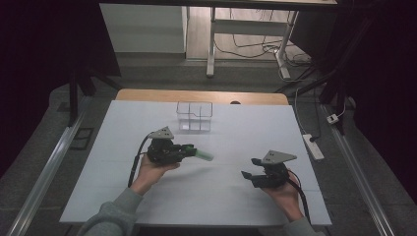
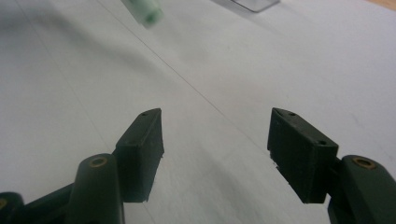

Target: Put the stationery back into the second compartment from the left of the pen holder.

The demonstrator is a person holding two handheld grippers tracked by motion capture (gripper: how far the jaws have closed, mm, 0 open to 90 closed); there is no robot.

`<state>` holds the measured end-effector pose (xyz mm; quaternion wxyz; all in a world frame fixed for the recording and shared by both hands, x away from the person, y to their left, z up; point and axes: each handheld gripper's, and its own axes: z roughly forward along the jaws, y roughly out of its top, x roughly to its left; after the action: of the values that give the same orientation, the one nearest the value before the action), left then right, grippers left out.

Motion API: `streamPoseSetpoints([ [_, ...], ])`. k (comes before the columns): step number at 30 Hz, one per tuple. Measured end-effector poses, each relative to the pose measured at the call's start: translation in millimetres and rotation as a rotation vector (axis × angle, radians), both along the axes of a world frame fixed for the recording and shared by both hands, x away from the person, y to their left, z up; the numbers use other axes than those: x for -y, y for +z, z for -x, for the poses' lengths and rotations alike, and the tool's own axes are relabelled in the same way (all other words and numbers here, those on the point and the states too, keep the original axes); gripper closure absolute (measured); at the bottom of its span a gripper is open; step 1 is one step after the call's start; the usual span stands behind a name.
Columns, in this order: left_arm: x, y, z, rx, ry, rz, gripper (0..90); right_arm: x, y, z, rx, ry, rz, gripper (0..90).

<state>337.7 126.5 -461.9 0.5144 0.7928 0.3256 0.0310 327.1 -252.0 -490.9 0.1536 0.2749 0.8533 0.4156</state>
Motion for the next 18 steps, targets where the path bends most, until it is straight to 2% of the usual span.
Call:
streamPoseSetpoints([
  [3,-4.5,1.6,-0.1,0.004,0.009,0.003,74.1,11.5,-1.3,1.3,-0.007,-0.030,-0.005,33.7],
  [8,-10.2,6.1,-1.5,0.015,0.022,0.009,74.1,18.6,-0.9,0.8,-0.005,-0.046,0.002,32.8],
  [10,-12.2,8.3,-2.4,0.015,0.026,0.015,74.0,19.2,-1.6,-0.5,-0.013,-0.046,-0.002,32.5],
  [13,-15.1,14.5,-4.5,0.026,0.037,0.016,74.0,18.7,-2.5,-0.3,-0.013,-0.046,0.018,32.3],
  [18,-17.0,27.4,-15.4,0.044,0.051,0.008,74.0,20.2,-3.0,-0.2,-0.015,-0.044,0.020,32.2],
])
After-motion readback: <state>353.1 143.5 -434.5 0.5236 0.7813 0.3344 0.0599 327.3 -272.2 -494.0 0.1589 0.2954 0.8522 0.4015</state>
